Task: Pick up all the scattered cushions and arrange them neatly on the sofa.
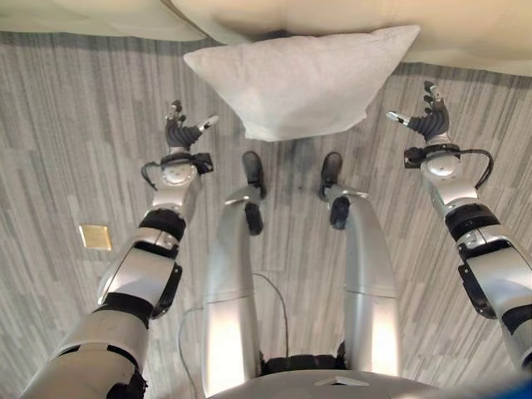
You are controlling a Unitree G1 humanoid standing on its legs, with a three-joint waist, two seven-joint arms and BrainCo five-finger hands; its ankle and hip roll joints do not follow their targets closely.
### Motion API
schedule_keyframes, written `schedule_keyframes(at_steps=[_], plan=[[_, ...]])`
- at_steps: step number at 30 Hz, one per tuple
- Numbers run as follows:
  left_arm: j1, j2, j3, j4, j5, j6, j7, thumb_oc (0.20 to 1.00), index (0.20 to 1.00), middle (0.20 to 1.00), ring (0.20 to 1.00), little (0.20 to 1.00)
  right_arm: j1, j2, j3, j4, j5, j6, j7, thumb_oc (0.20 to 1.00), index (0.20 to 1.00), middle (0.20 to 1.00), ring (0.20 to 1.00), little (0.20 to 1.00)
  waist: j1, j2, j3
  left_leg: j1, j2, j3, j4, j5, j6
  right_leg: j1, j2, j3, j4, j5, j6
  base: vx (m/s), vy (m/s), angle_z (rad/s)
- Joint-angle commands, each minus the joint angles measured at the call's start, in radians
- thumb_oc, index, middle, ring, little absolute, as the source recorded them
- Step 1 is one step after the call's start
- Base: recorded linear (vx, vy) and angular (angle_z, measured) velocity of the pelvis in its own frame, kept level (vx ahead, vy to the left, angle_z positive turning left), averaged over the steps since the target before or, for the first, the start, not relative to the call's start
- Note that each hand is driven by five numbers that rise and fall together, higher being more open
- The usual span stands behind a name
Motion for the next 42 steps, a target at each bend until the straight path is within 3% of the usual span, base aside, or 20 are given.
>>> schedule_keyframes(at_steps=[1, 12, 21, 25, 26, 27, 36, 42], plan=[[0.041, 0.007, -0.016, -0.023, -0.046, -0.031, 0.013, 1.000, 1.000, 1.000, 1.000, 1.000, 0.059, -0.025, 0.026, 0.006, 0.032, -0.038, -0.023, 1.000, 1.000, 1.000, 1.000, 1.000, -0.023, 0.016, -0.152, -0.003, -0.005, -0.042, -0.099, 0.018, -0.036, 0.004, -0.016, 0.058, -0.063, 0.016, 0.110, 0.00, 0.000, 0.00], [-0.183, 0.012, -0.149, -0.073, -0.033, -0.022, 0.025, 1.000, 1.000, 1.000, 1.000, 1.000, -0.154, -0.067, 0.140, 0.014, 0.076, -0.037, -0.005, 1.000, 1.000, 1.000, 1.000, 1.000, -0.027, 0.033, -0.118, -0.141, -0.018, -0.030, -0.058, 0.027, -0.024, -0.152, -0.013, 0.085, -0.012, 0.033, 0.119, 0.00, 0.012, 0.00], [-0.302, -0.069, -0.219, -0.119, -0.010, -0.031, 0.054, 1.000, 1.000, 1.000, 1.000, 1.000, -0.287, 0.058, 0.221, 0.016, 0.121, -0.044, 0.009, 1.000, 1.000, 1.000, 1.000, 1.000, -0.004, 0.059, -0.098, -0.210, -0.026, -0.029, -0.017, 0.034, -0.016, -0.226, -0.008, 0.092, 0.035, 0.038, 0.120, 0.00, 0.000, 0.00], [-0.302, -0.068, -0.219, -0.120, -0.009, -0.030, 0.055, 1.000, 1.000, 1.000, 1.000, 1.000, -0.288, 0.059, 0.221, 0.017, 0.121, -0.044, 0.009, 1.000, 1.000, 1.000, 1.000, 1.000, -0.004, 0.059, -0.098, -0.212, -0.025, -0.030, -0.015, 0.034, -0.016, -0.228, -0.008, 0.092, 0.036, 0.038, 0.120, 0.00, 0.000, 0.00], [-0.315, -0.105, -0.221, -0.159, -0.014, -0.040, 0.063, 0.674, 0.674, 0.674, 0.674, 0.674, -0.293, 0.145, 0.227, -0.036, 0.145, -0.061, 0.019, 0.200, 0.200, 0.200, 0.200, 0.200, 0.002, 0.065, -0.107, -0.225, -0.027, -0.032, -0.010, 0.041, -0.016, -0.238, -0.003, 0.086, 0.043, 0.038, 0.115, 0.00, 0.000, 0.00], [-0.308, -0.107, -0.214, -0.182, -0.013, -0.045, 0.071, 0.200, 0.200, 0.200, 0.200, 0.200, -0.279, 0.178, 0.224, -0.076, 0.147, -0.069, 0.022, 0.200, 0.200, 0.200, 0.200, 0.200, 0.004, 0.064, -0.116, -0.223, -0.026, -0.032, -0.013, 0.042, -0.016, -0.239, 0.001, 0.084, 0.046, 0.038, 0.114, -0.02, -0.034, 0.00], [-0.174, -0.125, -0.156, -0.320, -0.025, -0.071, 0.085, 0.200, 0.200, 0.200, 0.200, 0.200, -0.166, 0.192, 0.177, -0.249, 0.093, -0.088, 0.012, 0.200, 0.200, 0.200, 0.200, 0.200, -0.005, 0.052, -0.161, -0.170, -0.018, -0.045, -0.077, 0.063, -0.025, -0.180, 0.011, 0.056, 0.003, 0.043, 0.113, 0.00, -0.006, -0.01], [0.060, -0.153, -0.093, -0.493, 0.001, -0.081, 0.071, 0.200, 0.200, 0.200, 0.200, 0.200, 0.063, 0.159, 0.092, -0.450, 0.028, -0.105, 0.029, 0.200, 0.200, 0.200, 0.200, 0.200, -0.012, 0.046, -0.200, -0.008, 0.000, -0.060, -0.193, 0.085, -0.045, -0.012, 0.010, 0.024, -0.081, 0.039, 0.113, -0.02, -0.022, 0.00]])
